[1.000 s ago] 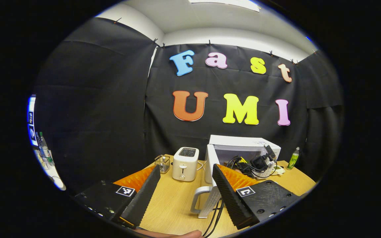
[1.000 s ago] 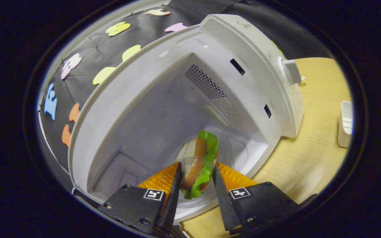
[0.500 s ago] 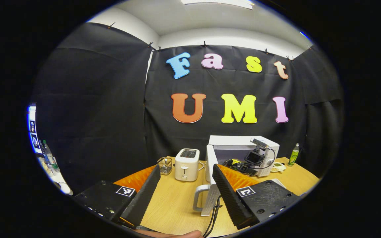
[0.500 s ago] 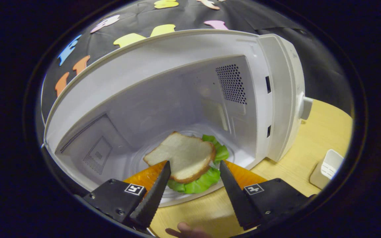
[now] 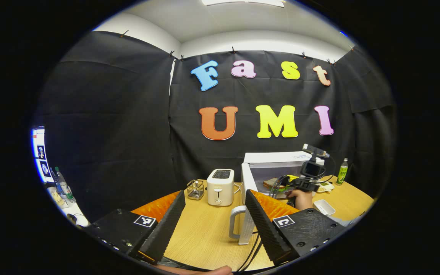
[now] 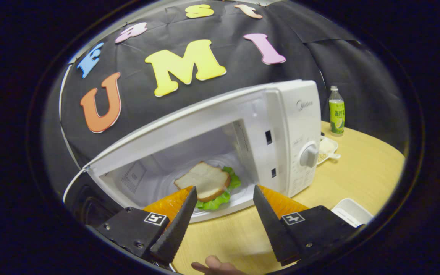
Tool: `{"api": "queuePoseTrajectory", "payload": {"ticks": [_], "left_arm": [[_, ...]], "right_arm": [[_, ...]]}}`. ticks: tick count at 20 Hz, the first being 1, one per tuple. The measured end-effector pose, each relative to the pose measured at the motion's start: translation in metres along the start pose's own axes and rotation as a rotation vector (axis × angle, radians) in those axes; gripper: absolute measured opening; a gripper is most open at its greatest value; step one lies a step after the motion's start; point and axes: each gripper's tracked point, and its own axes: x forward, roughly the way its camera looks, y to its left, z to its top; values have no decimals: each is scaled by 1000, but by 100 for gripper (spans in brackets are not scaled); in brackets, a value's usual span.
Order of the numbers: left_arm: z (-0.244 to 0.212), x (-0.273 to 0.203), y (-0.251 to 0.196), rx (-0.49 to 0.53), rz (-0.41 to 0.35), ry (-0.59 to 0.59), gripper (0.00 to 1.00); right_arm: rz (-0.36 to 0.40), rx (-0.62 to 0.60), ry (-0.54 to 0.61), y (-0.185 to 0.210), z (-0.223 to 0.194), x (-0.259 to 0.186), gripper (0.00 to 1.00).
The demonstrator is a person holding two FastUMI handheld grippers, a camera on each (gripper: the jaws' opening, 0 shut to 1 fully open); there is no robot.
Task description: Open the microwave oven with the left hand, put the food in, and close the microwave oven.
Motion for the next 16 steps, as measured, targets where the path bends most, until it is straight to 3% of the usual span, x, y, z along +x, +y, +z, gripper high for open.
{"api": "queuePoseTrajectory", "payload": {"ticks": [1,2,3,4,5,6,7,8,9,10,11,12,13,14,15,16], "left_arm": [[-2,-1,0,-11,-6,6,95],[-4,0,-1,-23,-11,12,95],[-5,1,1,-32,-12,15,84],[-7,2,4,-40,-12,21,95],[-8,3,8,-44,-13,24,84],[-8,5,9,-48,-17,26,88],[-9,10,11,-57,-22,31,93],[-15,13,15,-69,-23,50,90],[-20,17,20,-77,-12,63,75],[-23,21,25,-75,-3,70,61],[-26,25,27,-68,-3,73,66],[-28,28,31,-60,2,70,65],[-29,32,34,-60,6,64,49],[-31,36,38,-71,18,63,27],[-33,39,36,-90,-2,64,5],[-34,38,28,-102,-29,59,17]], "right_arm": [[2,-9,-25,-8,12,-11,87],[1,-13,-46,-18,22,-22,87],[0,-15,-64,-27,33,-33,94],[3,-16,-80,-36,44,-46,87],[20,-23,-98,-42,56,-58,94],[36,-30,-115,-48,68,-71,94],[55,-45,-136,-53,82,-85,87],[71,-69,-162,-60,96,-99,95],[74,-100,-197,-69,111,-114,95],[65,-131,-244,-80,129,-129,88],[52,-160,-288,-91,146,-144,88],[41,-179,-332,-101,160,-162,98],[45,-193,-362,-107,171,-176,89],[55,-198,-382,-113,177,-192,99],[72,-196,-394,-118,183,-207,99],[87,-189,-404,-124,186,-221,99]]}}
